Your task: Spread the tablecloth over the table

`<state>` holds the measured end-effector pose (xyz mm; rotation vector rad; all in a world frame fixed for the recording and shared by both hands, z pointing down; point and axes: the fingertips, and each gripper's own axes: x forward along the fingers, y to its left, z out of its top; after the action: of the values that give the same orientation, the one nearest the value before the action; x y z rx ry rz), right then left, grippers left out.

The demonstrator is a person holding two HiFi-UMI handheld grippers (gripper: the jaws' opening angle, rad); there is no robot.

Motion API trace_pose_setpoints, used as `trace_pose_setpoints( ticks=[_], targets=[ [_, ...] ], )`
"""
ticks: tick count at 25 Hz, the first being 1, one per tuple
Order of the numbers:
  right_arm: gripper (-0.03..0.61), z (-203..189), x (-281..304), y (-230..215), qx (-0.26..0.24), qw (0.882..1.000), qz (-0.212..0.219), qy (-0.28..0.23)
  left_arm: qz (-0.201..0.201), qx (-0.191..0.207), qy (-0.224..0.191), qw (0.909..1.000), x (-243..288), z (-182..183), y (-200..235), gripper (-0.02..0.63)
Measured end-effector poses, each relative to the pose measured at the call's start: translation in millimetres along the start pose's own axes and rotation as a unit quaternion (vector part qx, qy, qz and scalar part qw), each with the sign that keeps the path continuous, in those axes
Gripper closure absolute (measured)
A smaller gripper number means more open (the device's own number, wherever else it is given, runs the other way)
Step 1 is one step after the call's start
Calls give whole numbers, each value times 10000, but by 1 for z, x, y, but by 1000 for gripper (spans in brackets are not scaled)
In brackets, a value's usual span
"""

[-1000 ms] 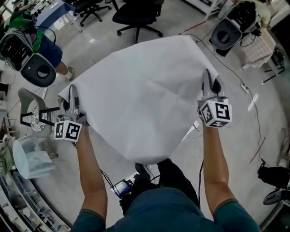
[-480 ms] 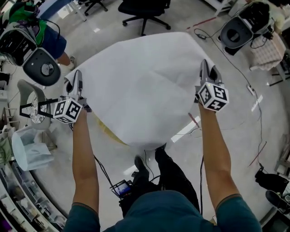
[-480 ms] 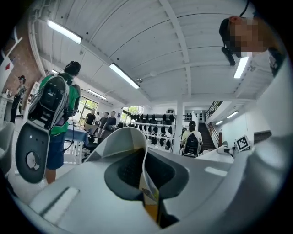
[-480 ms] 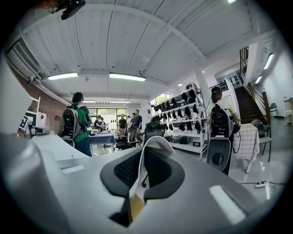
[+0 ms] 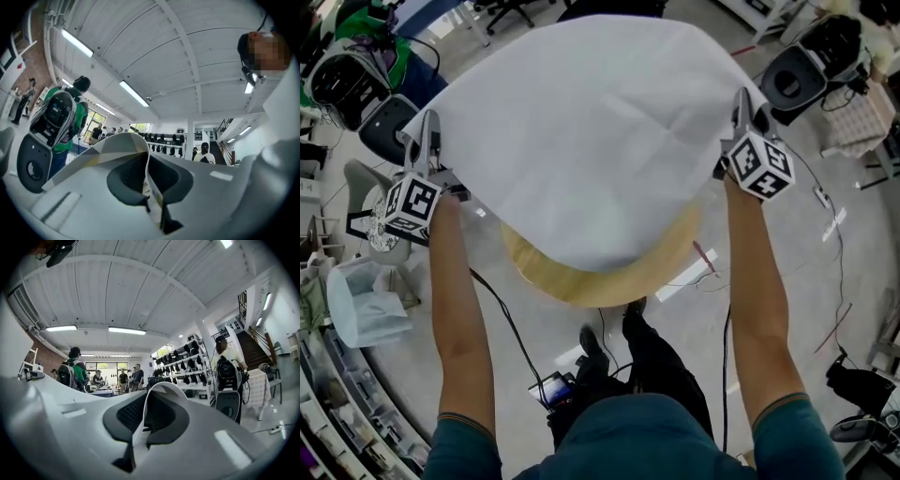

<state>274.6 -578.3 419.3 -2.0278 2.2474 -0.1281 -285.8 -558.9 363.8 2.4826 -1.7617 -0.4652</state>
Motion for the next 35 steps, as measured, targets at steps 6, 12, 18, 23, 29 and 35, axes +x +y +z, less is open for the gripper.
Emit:
trace_pose_setpoints(
  ticks=[6, 12, 18, 23, 29, 35],
  targets=[
    [566, -122, -42, -18, 176, 9918, -91, 1262, 724, -876, 1259, 9855, -78, -148, 52, 607],
    [566, -198, -116, -41, 476, 9787, -391, 1958, 1221, -1558, 1844, 9627, -173, -236, 57, 609],
    [566, -230, -164, -54, 587, 9687, -474, 2363, 1513, -2337, 1947, 9405, -231, -275, 69, 604],
    [566, -263, -194, -70, 595, 9574, -630, 2756, 1594, -2344, 2260, 9320, -260, -295, 78, 595],
    [566, -292, -219, -84, 502, 9461, -806, 3096, 1697, -2297, 2445, 9266, -279, -309, 79, 594],
    [560, -321, -236, -95, 386, 9363, -1041, 3331, 2062, -1946, 2790, 9175, -306, -334, 85, 554]
  ],
)
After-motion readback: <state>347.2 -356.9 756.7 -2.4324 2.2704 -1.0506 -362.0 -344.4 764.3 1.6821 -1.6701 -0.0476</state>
